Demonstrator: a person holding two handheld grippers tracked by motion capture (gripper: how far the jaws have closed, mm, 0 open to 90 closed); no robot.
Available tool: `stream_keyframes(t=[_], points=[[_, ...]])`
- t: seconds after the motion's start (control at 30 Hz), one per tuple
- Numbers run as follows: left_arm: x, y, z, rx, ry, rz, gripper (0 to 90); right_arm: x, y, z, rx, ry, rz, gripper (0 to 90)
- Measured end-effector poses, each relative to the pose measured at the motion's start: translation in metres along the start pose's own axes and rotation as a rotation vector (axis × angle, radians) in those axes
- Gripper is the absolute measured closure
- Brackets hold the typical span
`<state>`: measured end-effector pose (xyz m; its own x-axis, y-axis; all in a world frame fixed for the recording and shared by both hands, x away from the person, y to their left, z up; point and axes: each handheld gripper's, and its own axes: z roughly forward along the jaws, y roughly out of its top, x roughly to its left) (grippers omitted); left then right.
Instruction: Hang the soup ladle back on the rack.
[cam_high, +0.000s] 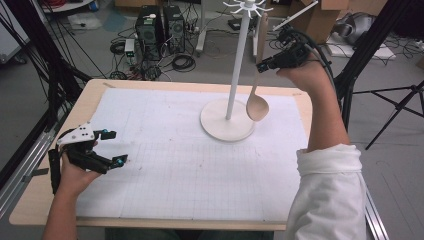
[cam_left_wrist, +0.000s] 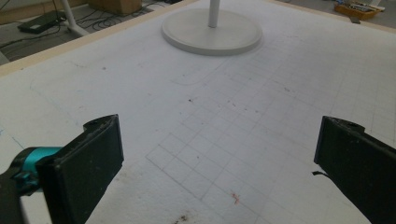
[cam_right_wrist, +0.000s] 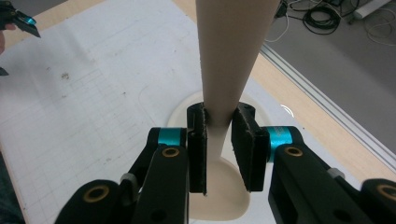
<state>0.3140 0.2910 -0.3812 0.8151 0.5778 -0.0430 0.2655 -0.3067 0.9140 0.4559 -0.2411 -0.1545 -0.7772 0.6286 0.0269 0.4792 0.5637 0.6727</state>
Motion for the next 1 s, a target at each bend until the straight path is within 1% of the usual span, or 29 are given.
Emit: stream_keyframes(t=[0.17, 0.27, 0.33, 0.37, 0.47, 0.53, 0.57, 0.7, 0.73, 0.8, 0.83, 0.9, 0.93, 1.0], points=[[0.001, -0.001, 0.0, -0.001, 0.0, -0.002, 1.7, 0.001, -0.001, 0.001, -0.012, 0.002, -0.01, 75.4], [0.001, 0.0, 0.0, 0.002, -0.003, 0.001, 1.7, 0.001, -0.002, 0.001, -0.022, 0.007, -0.006, 73.9], [0.0, 0.0, 0.0, 0.0, -0.002, -0.001, 1.7, 0.0, -0.002, -0.001, -0.04, 0.015, -0.005, 70.4], [0.0, 0.0, 0.0, -0.001, -0.002, -0.002, 1.7, 0.001, -0.002, -0.001, -0.046, 0.014, -0.001, 66.2], [0.0, 0.0, 0.0, -0.001, -0.002, -0.002, 1.7, 0.001, -0.004, -0.002, -0.036, -0.014, -0.003, 59.0], [0.0, 0.0, 0.0, 0.0, -0.002, -0.001, 1.7, -0.001, -0.007, -0.002, -0.041, -0.023, 0.003, 54.3], [0.0, 0.0, 0.0, 0.0, -0.002, -0.001, 1.7, -0.001, -0.01, -0.003, -0.051, -0.028, 0.011, 50.8], [0.0, 0.0, 0.0, 0.0, -0.002, -0.002, 1.7, -0.003, -0.021, -0.005, -0.087, -0.036, 0.03, 41.8], [0.0, 0.0, 0.0, 0.001, -0.003, 0.0, 1.7, -0.003, -0.025, -0.006, -0.096, -0.032, 0.032, 39.6], [0.0, 0.0, 0.0, 0.001, -0.003, 0.0, 1.7, -0.002, -0.032, -0.009, -0.119, -0.042, 0.036, 37.3], [0.0, 0.0, 0.0, 0.001, -0.002, -0.001, 1.7, -0.001, -0.037, -0.01, -0.141, -0.038, 0.036, 35.6], [0.0, 0.0, 0.0, 0.001, -0.002, -0.001, 1.7, 0.001, -0.045, -0.013, -0.176, -0.029, 0.036, 35.1], [0.0, 0.0, 0.0, 0.002, -0.001, -0.001, 1.7, 0.002, -0.049, -0.014, -0.19, -0.029, 0.043, 34.3], [0.0, 0.0, 0.0, 0.002, -0.004, 0.003, 1.7, 0.006, -0.058, -0.017, -0.227, -0.016, 0.034, 33.3]])
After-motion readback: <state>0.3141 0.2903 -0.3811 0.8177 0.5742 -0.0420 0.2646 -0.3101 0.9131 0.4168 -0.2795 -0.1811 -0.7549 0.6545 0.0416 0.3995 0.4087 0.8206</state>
